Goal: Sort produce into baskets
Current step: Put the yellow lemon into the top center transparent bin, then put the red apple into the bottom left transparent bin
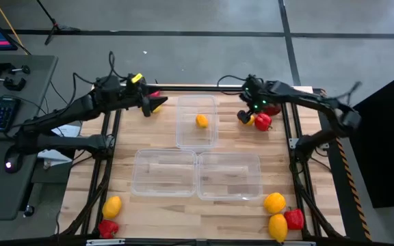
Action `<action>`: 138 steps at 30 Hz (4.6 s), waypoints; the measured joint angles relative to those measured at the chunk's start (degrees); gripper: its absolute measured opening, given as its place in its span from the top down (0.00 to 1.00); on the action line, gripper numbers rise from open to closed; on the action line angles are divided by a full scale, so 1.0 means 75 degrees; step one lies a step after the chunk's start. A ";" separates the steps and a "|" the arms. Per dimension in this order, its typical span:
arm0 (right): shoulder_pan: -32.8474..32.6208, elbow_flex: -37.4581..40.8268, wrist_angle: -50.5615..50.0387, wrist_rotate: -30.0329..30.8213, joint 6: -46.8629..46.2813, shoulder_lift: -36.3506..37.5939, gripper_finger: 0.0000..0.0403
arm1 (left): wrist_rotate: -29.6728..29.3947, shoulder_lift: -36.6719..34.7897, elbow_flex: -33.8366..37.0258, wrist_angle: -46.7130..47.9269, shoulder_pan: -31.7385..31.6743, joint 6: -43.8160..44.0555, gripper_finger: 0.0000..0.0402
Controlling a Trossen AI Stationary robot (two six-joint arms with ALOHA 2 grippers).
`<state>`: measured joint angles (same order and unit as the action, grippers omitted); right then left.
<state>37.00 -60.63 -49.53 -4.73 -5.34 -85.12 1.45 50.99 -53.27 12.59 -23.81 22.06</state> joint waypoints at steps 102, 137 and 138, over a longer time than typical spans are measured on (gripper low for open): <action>-0.1686 0.0194 0.8405 -0.1204 -0.3889 0.0504 0.03 | -0.2583 0.5476 -0.2292 0.5599 -0.3848 0.1048 0.11; -0.1689 0.0194 0.7946 -0.1163 -0.3889 0.0504 0.03 | -0.2111 0.7418 -0.2294 0.4983 -0.4981 0.0579 0.45; -0.1689 0.0194 0.7946 -0.1163 -0.3892 0.0504 0.03 | -0.1989 0.7314 -0.2286 0.5008 -0.4987 0.0574 0.45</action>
<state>24.34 -59.18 10.07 -13.45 -34.53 -81.34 -13.47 105.85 -70.41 50.15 -61.21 26.37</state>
